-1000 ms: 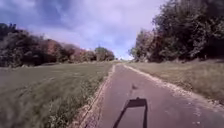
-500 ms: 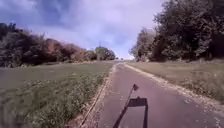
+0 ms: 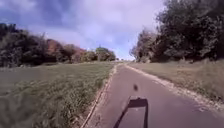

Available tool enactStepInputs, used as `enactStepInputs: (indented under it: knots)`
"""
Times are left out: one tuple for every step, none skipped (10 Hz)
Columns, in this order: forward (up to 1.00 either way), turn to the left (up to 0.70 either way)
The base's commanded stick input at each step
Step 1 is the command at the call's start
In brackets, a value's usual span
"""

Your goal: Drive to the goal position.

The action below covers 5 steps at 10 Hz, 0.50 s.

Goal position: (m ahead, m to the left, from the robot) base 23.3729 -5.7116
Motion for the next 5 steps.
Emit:
enactStepInputs:
  knots:
    - [0.70, -0.14]
    - [0.70, -0.14]
    - [0.70, -0.14]
    - [0.70, -0.14]
    - [0.70, -0.14]
